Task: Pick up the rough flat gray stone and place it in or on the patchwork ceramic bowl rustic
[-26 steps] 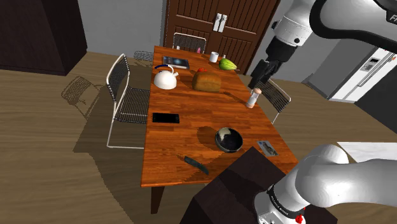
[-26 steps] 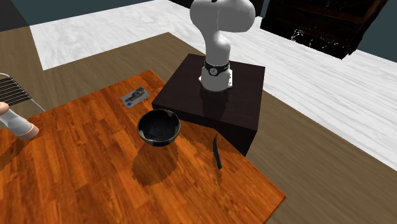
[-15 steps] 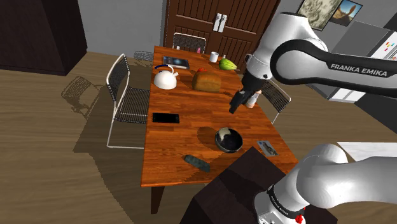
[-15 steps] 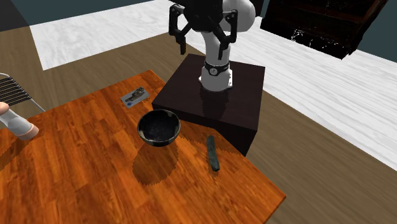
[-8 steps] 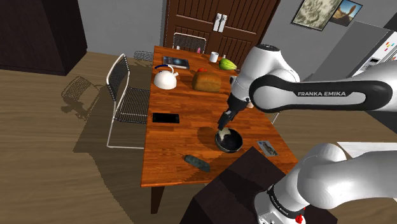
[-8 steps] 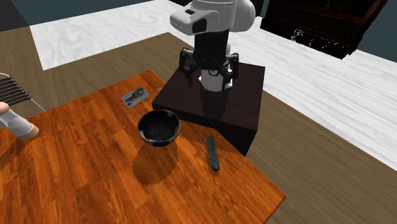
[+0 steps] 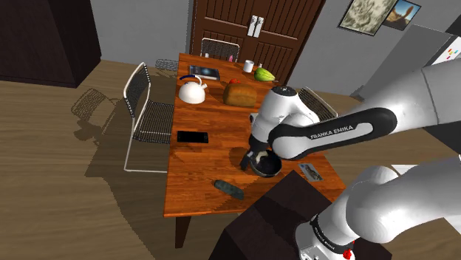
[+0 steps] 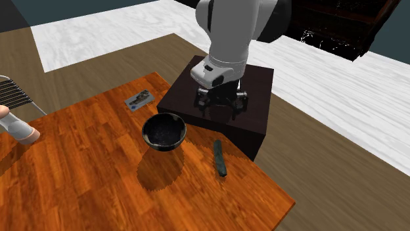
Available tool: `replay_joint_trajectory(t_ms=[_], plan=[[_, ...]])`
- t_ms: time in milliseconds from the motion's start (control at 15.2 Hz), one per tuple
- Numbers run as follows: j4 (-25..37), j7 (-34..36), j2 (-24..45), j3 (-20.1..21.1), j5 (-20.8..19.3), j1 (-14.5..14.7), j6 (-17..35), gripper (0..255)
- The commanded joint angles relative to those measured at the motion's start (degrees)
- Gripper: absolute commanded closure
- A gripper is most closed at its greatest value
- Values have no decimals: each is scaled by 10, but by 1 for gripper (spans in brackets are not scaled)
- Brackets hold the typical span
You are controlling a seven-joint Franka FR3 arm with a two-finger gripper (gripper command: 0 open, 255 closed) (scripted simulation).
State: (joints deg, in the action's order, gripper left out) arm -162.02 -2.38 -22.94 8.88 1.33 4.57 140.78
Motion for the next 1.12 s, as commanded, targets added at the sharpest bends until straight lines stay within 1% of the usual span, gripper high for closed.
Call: replay_joint_trajectory(t_ms=[0, 198, 330, 396, 528, 594, 660, 726, 1056], plan=[[-7, 6, 51, 10, -8, -1, 57, 0], [-8, 25, 131, 27, -36, -9, 131, 0], [-3, 52, 188, 37, -74, -20, 179, 0], [1, 72, 217, 40, -103, -26, 201, 0], [14, 129, 278, 32, -183, -28, 241, 0], [24, 163, 308, 18, -229, -20, 259, 0], [34, 196, 339, -4, -272, -4, 275, 0], [36, 200, 344, -12, -277, 4, 278, 0], [55, 253, 402, -74, -342, 50, 319, 0]])
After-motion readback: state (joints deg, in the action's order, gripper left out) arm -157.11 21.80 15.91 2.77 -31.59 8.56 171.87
